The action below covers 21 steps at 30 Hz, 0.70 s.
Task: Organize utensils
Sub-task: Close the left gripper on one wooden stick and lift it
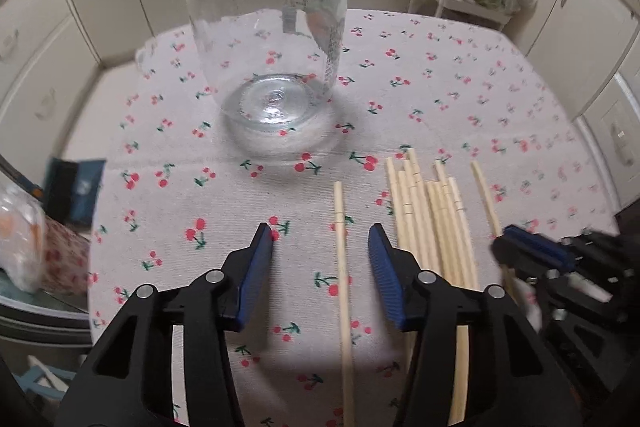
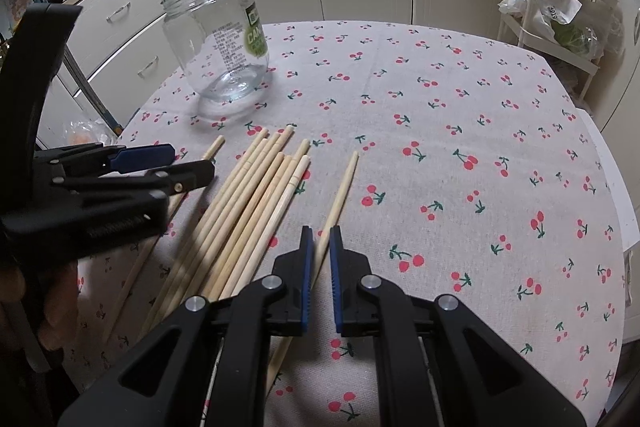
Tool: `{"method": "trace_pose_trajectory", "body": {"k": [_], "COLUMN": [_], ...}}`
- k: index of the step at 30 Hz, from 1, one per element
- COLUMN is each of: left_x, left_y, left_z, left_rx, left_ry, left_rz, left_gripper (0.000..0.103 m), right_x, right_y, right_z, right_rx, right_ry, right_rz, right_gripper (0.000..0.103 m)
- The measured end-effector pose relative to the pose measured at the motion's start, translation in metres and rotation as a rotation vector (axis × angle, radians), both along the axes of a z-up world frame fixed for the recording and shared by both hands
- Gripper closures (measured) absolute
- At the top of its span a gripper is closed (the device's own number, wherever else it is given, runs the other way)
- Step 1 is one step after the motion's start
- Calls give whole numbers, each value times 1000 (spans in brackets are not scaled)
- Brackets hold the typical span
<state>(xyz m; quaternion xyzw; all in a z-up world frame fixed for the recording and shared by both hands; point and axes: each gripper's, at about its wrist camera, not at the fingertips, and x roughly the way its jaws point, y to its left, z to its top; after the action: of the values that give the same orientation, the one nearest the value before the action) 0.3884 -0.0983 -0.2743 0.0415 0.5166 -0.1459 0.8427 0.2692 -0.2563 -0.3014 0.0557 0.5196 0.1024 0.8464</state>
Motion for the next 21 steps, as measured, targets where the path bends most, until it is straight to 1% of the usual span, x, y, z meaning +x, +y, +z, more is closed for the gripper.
{"method": "trace_pose_trajectory", "body": {"k": [3, 4, 8, 9, 11, 12, 13, 14, 16, 17, 19, 21], "left_x": [-3, -5, -10, -10, -11, -12, -12, -12, -13, -13, -13, -14], "left_y": [-2, -5, -13, -15, -15, -15, -16, -17, -23, -24, -19, -11], "left_z": [1, -1, -5, -5, -4, -4, -3, -3, -2, -2, 1, 9], "left_rx": [-15, -9, 74, 92, 128, 127, 119, 117, 149, 143, 96, 60], "left_ry": [10, 12, -41, -49, -80, -87, -83, -79, -86, -78, -43, -44], "left_rz": [-9, -16, -7, -9, -7, -13, -20, -29, -48, -57, -54, -39], "left_gripper": [55, 55, 55, 56, 67, 81, 92, 97, 98, 98, 98, 98], "right_x": [-1, -1, -2, -2, -2, -3, -3, -3, -2, -2, -1, -2], "right_y": [-2, -2, -4, -4, -3, -3, -2, -1, 1, 1, -1, -5], "right_z": [0, -1, -1, -1, -1, -1, -1, 0, 0, 0, 0, -1], "right_rx": [13, 16, 30, 32, 31, 28, 21, 14, 5, 11, 44, 75], "right_ry": [-3, -3, -5, -6, -10, -11, -12, -13, -10, -8, 5, 14], "right_rz": [-6, -9, -12, -12, -9, -7, -4, -1, 3, 6, 5, -7], "right_gripper": [94, 94, 94, 94, 94, 94, 94, 94, 94, 94, 95, 97]}}
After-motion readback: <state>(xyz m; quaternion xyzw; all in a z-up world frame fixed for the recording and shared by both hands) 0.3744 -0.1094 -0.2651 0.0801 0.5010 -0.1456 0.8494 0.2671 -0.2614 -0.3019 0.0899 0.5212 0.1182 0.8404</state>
